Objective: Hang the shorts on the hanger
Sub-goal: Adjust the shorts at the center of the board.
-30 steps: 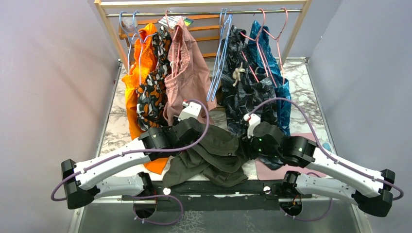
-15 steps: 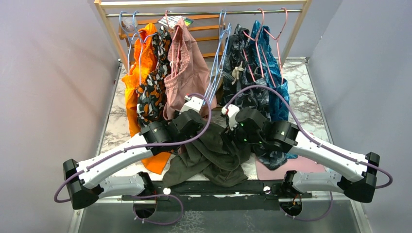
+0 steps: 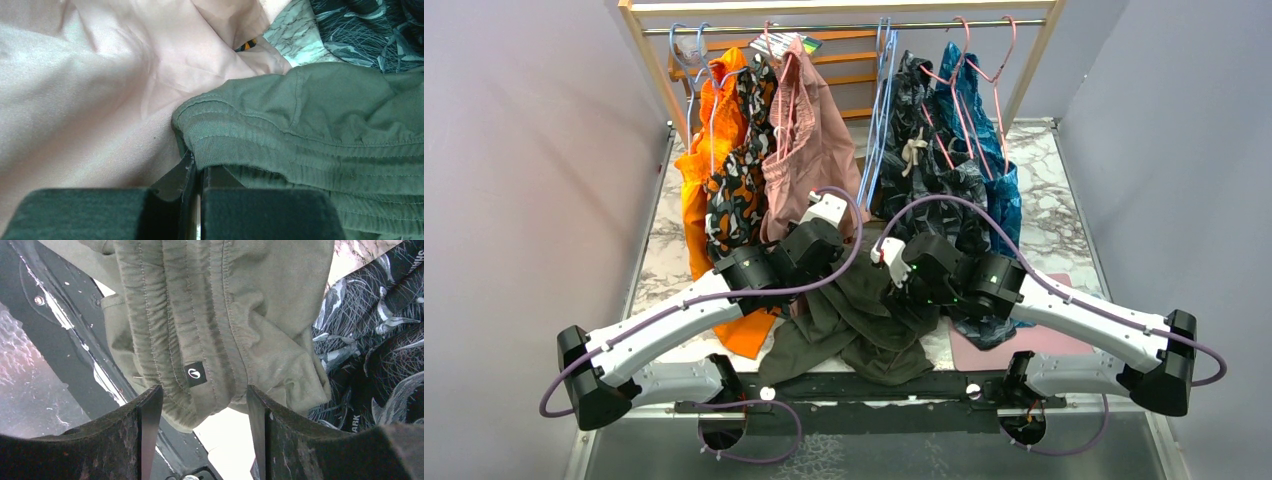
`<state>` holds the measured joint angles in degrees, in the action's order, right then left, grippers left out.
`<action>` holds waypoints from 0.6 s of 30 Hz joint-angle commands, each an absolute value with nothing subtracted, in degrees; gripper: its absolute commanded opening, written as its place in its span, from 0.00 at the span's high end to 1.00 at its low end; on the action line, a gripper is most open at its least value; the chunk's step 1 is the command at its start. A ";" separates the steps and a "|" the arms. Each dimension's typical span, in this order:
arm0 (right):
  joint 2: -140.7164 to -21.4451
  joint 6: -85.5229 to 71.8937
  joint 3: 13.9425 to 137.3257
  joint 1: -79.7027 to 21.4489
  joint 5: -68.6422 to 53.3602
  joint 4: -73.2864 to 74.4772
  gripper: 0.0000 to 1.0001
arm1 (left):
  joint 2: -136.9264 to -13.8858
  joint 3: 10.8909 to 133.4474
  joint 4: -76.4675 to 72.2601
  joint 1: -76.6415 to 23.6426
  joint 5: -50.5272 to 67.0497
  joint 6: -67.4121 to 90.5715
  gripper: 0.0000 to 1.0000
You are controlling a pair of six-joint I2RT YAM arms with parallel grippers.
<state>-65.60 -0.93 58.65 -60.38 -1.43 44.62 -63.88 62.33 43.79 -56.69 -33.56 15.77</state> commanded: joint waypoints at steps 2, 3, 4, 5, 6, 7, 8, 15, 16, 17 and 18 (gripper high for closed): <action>-66.08 1.97 57.83 -61.33 -1.08 42.11 0.36 | -62.70 63.24 41.90 -56.34 -32.19 14.86 1.00; -66.17 2.27 57.64 -61.51 -0.64 41.90 0.36 | -62.57 63.20 41.89 -56.34 -32.17 14.85 1.00; -66.28 2.55 57.56 -61.68 -0.39 41.68 0.36 | -62.42 63.15 41.86 -56.38 -32.17 14.78 1.00; -66.28 2.96 57.30 -61.92 -0.29 41.40 0.36 | -62.28 63.07 41.76 -56.33 -32.17 14.72 1.00; -66.31 3.30 57.00 -62.08 -0.09 40.86 0.37 | -62.17 62.96 41.69 -56.30 -32.10 14.68 1.00; -66.51 3.26 56.82 -62.07 0.26 40.59 0.37 | -62.08 62.79 41.69 -56.27 -32.01 14.60 1.00; -66.84 3.22 56.72 -62.07 0.76 40.26 0.38 | -62.01 62.76 41.66 -56.31 -31.92 14.53 1.00; -69.93 4.45 56.75 -62.33 2.07 38.96 0.41 | -61.15 62.66 41.53 -56.25 -31.30 14.26 1.00; -70.23 4.73 56.85 -62.58 2.57 38.94 0.41 | -61.04 62.67 41.56 -56.25 -31.29 14.18 1.00; -70.52 5.02 56.98 -62.84 3.14 38.98 0.41 | -60.95 62.67 41.50 -56.25 -31.26 14.15 1.00; -70.79 5.34 57.03 -63.14 3.83 39.14 0.41 | -60.78 62.67 41.51 -56.25 -31.22 14.15 1.00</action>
